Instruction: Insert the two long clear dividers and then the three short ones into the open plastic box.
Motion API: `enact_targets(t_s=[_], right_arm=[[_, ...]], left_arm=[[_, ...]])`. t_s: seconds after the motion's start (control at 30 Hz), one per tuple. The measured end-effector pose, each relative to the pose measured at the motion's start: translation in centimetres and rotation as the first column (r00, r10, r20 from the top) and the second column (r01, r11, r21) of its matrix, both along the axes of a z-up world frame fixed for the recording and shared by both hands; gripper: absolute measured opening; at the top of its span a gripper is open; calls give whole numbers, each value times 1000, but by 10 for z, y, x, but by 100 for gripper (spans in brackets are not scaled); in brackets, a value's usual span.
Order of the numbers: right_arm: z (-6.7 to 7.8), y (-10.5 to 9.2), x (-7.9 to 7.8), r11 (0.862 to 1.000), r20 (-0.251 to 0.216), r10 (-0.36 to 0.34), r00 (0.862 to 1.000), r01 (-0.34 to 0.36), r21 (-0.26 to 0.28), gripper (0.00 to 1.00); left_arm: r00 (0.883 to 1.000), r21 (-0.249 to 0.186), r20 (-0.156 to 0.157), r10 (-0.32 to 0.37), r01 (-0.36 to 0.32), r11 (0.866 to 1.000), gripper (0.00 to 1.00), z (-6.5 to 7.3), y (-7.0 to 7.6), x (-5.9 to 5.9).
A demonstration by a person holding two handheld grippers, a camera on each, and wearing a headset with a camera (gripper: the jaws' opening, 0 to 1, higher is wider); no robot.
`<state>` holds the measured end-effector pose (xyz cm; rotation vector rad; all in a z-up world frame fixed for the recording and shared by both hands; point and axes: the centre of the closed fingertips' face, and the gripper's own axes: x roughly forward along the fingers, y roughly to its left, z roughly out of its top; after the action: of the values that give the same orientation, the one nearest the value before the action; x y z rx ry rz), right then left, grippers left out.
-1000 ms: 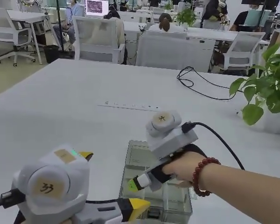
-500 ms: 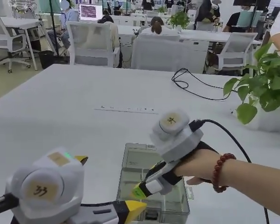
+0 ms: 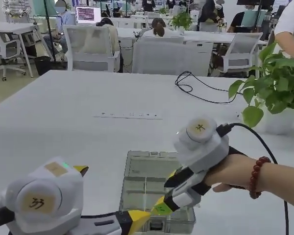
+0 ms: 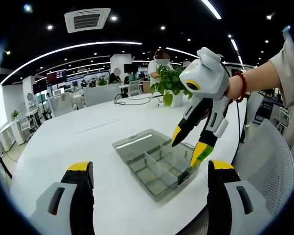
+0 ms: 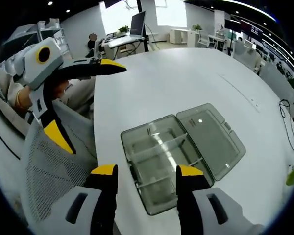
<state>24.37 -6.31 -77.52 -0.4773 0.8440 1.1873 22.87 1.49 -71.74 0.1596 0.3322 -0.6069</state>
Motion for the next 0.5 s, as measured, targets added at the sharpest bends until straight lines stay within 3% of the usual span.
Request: enact_targets(t_s=[0.5], right_arm=[[-6, -50, 2, 999, 22, -11, 1000, 12, -51, 50]], left_arm=[[1000, 3, -6, 7, -7, 1000, 98, -1, -1, 0]])
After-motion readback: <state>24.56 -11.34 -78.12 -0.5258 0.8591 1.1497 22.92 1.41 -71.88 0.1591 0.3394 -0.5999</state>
